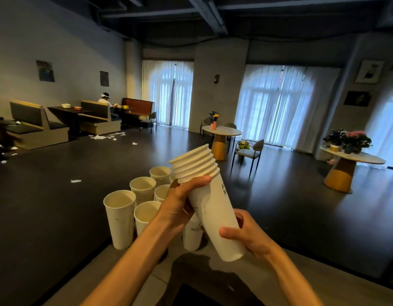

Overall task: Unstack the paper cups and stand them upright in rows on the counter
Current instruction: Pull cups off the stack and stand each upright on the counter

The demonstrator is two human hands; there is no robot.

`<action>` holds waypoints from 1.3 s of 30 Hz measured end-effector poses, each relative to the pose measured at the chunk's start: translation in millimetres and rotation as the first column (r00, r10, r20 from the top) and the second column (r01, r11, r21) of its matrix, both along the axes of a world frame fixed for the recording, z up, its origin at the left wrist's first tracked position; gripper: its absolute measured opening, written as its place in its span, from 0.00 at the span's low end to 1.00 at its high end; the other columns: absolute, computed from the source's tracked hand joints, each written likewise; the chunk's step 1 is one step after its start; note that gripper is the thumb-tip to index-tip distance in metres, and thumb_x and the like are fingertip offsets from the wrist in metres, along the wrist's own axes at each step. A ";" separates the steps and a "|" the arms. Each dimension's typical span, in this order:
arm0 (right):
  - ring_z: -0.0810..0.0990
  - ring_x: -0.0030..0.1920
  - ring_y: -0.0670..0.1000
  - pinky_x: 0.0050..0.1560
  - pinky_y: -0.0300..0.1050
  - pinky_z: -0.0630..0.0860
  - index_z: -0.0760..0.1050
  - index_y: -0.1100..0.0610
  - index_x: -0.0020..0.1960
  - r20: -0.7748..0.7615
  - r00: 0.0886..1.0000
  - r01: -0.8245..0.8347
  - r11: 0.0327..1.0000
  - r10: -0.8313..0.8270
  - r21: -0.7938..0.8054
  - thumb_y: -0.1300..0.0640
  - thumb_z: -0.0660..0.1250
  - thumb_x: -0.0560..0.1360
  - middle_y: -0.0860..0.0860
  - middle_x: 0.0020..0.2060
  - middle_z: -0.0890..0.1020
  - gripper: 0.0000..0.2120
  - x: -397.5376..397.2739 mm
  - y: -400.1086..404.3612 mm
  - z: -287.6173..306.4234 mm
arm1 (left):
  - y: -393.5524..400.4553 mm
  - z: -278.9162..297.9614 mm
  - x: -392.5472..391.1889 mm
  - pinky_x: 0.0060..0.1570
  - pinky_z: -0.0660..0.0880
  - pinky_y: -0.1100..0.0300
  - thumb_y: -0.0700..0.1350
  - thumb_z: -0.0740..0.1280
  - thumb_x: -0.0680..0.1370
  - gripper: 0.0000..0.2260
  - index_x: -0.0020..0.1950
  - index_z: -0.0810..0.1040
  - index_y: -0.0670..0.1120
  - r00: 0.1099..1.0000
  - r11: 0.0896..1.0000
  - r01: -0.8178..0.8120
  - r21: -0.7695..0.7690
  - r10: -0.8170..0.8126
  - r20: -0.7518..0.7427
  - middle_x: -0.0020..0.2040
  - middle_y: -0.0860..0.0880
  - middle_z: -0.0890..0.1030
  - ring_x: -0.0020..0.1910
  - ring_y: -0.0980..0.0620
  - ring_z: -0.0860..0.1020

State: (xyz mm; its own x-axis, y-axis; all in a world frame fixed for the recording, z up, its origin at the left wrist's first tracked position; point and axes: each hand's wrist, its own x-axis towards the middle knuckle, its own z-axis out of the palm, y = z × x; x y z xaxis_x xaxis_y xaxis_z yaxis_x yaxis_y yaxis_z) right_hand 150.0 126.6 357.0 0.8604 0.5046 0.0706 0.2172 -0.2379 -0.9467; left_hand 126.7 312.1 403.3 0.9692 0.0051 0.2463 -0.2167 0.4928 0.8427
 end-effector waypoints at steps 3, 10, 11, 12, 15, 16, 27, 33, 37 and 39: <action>0.80 0.56 0.41 0.55 0.42 0.79 0.76 0.46 0.59 0.103 0.995 0.003 0.994 0.008 -0.112 0.47 0.81 0.59 0.45 0.54 0.82 0.30 -2.3 4.7 -4.7 | 6.3 -1.9 -5.0 0.50 0.81 0.51 0.50 0.79 0.55 0.31 0.57 0.79 0.48 0.993 0.973 -0.099 0.210 0.085 0.076 0.49 0.47 0.85 0.50 0.48 0.83; 0.80 0.55 0.38 0.51 0.37 0.79 0.78 0.47 0.54 0.143 0.987 0.072 0.997 -0.067 -0.031 0.58 0.84 0.58 0.38 0.51 0.83 0.28 -14.4 45.9 -27.6 | 29.2 -7.5 -22.5 0.49 0.81 0.61 0.42 0.84 0.61 0.30 0.57 0.76 0.55 0.963 0.797 -0.246 0.552 0.138 0.231 0.52 0.54 0.84 0.53 0.58 0.82; 0.80 0.54 0.36 0.47 0.32 0.78 0.78 0.46 0.52 0.151 0.985 0.086 0.996 -0.084 -0.011 0.59 0.84 0.58 0.35 0.49 0.83 0.27 -15.8 51.2 -30.8 | 33.0 -8.4 -24.1 0.49 0.81 0.62 0.40 0.83 0.62 0.29 0.57 0.75 0.55 0.957 0.781 -0.267 0.565 0.147 0.249 0.51 0.54 0.84 0.53 0.59 0.82; 0.80 0.53 0.34 0.44 0.29 0.77 0.78 0.45 0.51 0.161 0.982 0.099 0.995 -0.100 0.012 0.60 0.84 0.58 0.34 0.48 0.83 0.26 -17.4 56.0 -33.1 | 35.6 -9.4 -25.3 0.48 0.80 0.64 0.38 0.83 0.62 0.29 0.56 0.75 0.55 0.951 0.770 -0.289 0.570 0.161 0.264 0.50 0.53 0.84 0.52 0.59 0.82; 0.81 0.53 0.37 0.43 0.32 0.76 0.79 0.43 0.52 0.151 0.969 0.188 0.981 -0.194 0.055 0.51 0.85 0.55 0.38 0.49 0.84 0.28 -15.8 70.8 -45.3 | 39.6 -16.8 -25.4 0.46 0.79 0.66 0.38 0.83 0.61 0.29 0.56 0.76 0.55 0.932 0.760 -0.347 0.549 0.218 0.289 0.50 0.54 0.84 0.51 0.61 0.82; 0.82 0.53 0.40 0.43 0.33 0.76 0.78 0.43 0.52 0.137 0.961 0.232 0.971 -0.238 0.060 0.48 0.85 0.52 0.41 0.49 0.85 0.31 -13.3 73.7 -51.9 | 39.7 -18.3 -25.3 0.46 0.80 0.65 0.39 0.83 0.60 0.29 0.56 0.76 0.55 0.926 0.774 -0.367 0.516 0.254 0.278 0.50 0.55 0.84 0.51 0.61 0.82; 0.77 0.59 0.47 0.61 0.47 0.75 0.65 0.39 0.50 -0.133 0.929 0.340 0.938 -0.346 -0.065 0.50 0.86 0.53 0.40 0.56 0.78 0.36 -11.0 94.1 -120.0 | 79.9 13.7 -11.1 0.52 0.81 0.48 0.59 0.81 0.57 0.34 0.60 0.76 0.53 0.871 0.878 -0.456 0.146 0.406 0.278 0.47 0.54 0.84 0.52 0.51 0.83; 0.74 0.53 0.43 0.59 0.44 0.75 0.66 0.40 0.54 -0.139 0.932 0.321 0.941 -0.333 -0.103 0.47 0.85 0.54 0.38 0.50 0.75 0.37 -4.4 100.7 -129.0 | 99.6 24.4 -12.2 0.48 0.80 0.55 0.62 0.81 0.57 0.39 0.62 0.75 0.50 0.847 0.885 -0.465 -0.005 0.446 0.289 0.47 0.53 0.83 0.49 0.53 0.83; 0.76 0.56 0.44 0.62 0.47 0.75 0.67 0.40 0.52 -0.159 0.936 0.301 0.948 -0.314 -0.102 0.50 0.86 0.54 0.37 0.48 0.76 0.36 -2.9 103.8 -128.0 | 97.9 29.9 -13.8 0.47 0.81 0.54 0.66 0.80 0.54 0.42 0.63 0.74 0.51 0.848 0.889 -0.454 -0.055 0.451 0.279 0.47 0.53 0.83 0.48 0.54 0.83; 0.77 0.60 0.46 0.63 0.47 0.74 0.68 0.40 0.54 -0.166 0.938 0.286 0.951 -0.303 -0.116 0.49 0.86 0.54 0.38 0.51 0.77 0.37 -3.1 100.2 -125.6 | 90.0 34.3 -14.7 0.47 0.81 0.53 0.66 0.81 0.53 0.46 0.66 0.73 0.50 0.849 0.887 -0.459 -0.046 0.453 0.271 0.48 0.52 0.82 0.49 0.53 0.83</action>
